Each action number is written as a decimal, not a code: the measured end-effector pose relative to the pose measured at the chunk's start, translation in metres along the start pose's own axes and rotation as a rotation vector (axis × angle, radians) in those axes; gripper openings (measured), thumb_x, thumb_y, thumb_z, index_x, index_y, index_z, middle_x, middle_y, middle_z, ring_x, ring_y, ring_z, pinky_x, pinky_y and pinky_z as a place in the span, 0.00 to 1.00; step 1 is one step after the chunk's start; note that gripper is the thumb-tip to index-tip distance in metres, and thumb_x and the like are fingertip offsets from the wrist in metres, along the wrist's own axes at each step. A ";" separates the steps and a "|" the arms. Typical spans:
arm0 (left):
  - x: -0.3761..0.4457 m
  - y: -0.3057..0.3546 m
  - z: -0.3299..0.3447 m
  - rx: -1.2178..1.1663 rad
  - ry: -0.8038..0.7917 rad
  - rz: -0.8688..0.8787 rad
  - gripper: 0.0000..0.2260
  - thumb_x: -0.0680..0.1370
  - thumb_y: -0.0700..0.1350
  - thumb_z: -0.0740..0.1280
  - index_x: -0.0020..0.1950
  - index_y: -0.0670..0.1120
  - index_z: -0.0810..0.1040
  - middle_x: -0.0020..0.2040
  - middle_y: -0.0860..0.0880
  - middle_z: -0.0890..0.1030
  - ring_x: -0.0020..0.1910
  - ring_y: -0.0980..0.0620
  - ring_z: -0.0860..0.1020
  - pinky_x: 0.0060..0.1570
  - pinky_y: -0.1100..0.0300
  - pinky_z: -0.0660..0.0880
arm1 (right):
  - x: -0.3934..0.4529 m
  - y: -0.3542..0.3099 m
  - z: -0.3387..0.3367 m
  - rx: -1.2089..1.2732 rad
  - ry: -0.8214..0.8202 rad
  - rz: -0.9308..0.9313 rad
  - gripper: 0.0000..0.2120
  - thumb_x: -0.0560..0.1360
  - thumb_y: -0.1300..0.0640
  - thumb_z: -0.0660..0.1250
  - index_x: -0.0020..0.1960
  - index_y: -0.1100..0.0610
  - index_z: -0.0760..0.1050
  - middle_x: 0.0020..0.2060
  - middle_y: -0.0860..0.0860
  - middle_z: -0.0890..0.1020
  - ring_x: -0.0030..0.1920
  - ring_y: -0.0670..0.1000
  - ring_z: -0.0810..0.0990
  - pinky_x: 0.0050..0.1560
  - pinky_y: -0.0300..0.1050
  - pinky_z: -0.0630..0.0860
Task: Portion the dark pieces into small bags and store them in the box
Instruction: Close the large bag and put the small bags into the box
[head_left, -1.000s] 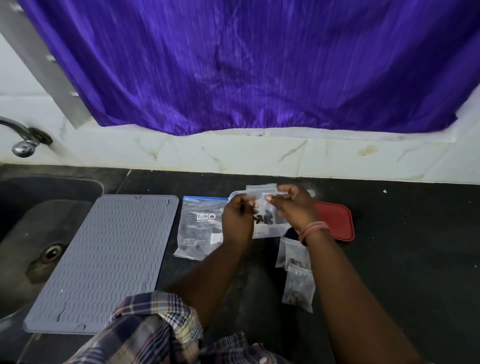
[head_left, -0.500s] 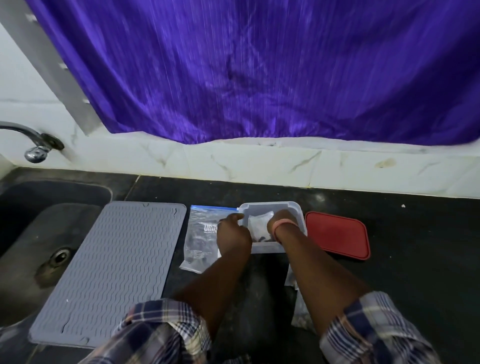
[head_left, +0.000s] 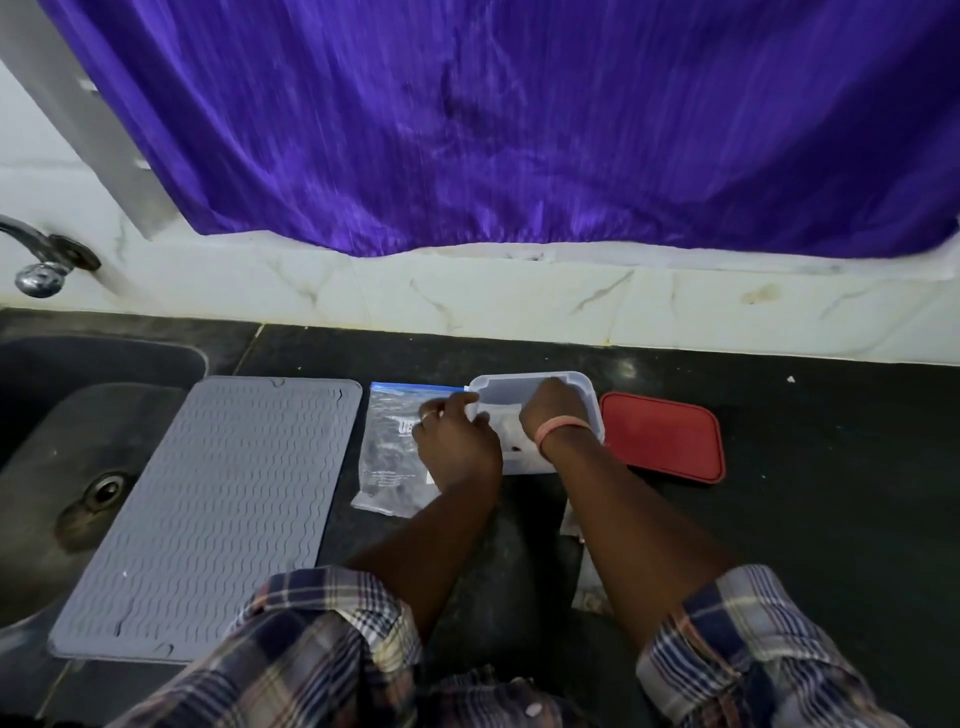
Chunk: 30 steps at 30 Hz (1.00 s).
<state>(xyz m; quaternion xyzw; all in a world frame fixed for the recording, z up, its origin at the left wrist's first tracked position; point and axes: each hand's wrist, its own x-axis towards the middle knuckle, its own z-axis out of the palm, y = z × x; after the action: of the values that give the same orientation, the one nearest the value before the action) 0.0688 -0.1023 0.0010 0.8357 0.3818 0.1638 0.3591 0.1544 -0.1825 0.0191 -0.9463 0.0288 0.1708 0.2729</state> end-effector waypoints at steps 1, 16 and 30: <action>-0.003 0.004 -0.001 -0.008 0.039 0.056 0.12 0.78 0.44 0.71 0.61 0.53 0.82 0.65 0.46 0.77 0.63 0.43 0.74 0.63 0.48 0.75 | 0.000 0.004 -0.004 0.052 0.043 -0.005 0.15 0.79 0.58 0.65 0.63 0.63 0.79 0.57 0.59 0.83 0.57 0.59 0.81 0.59 0.49 0.78; -0.111 -0.007 0.049 0.234 -0.860 0.012 0.18 0.79 0.50 0.69 0.67 0.45 0.76 0.64 0.46 0.80 0.61 0.47 0.80 0.59 0.55 0.78 | -0.088 0.167 -0.025 0.098 -0.144 0.358 0.12 0.73 0.57 0.69 0.53 0.63 0.79 0.50 0.62 0.83 0.50 0.61 0.83 0.46 0.49 0.79; -0.104 0.001 0.043 -0.308 -0.836 -0.367 0.13 0.79 0.43 0.71 0.63 0.42 0.80 0.56 0.42 0.84 0.52 0.45 0.84 0.56 0.47 0.82 | -0.095 0.165 -0.046 0.594 -0.477 0.567 0.05 0.74 0.61 0.72 0.49 0.59 0.79 0.38 0.53 0.77 0.39 0.52 0.75 0.45 0.56 0.81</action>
<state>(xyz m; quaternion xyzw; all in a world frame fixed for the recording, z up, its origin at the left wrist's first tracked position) 0.0244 -0.2016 -0.0277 0.6858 0.3174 -0.1975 0.6244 0.0552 -0.3512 0.0042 -0.7163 0.2702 0.4356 0.4733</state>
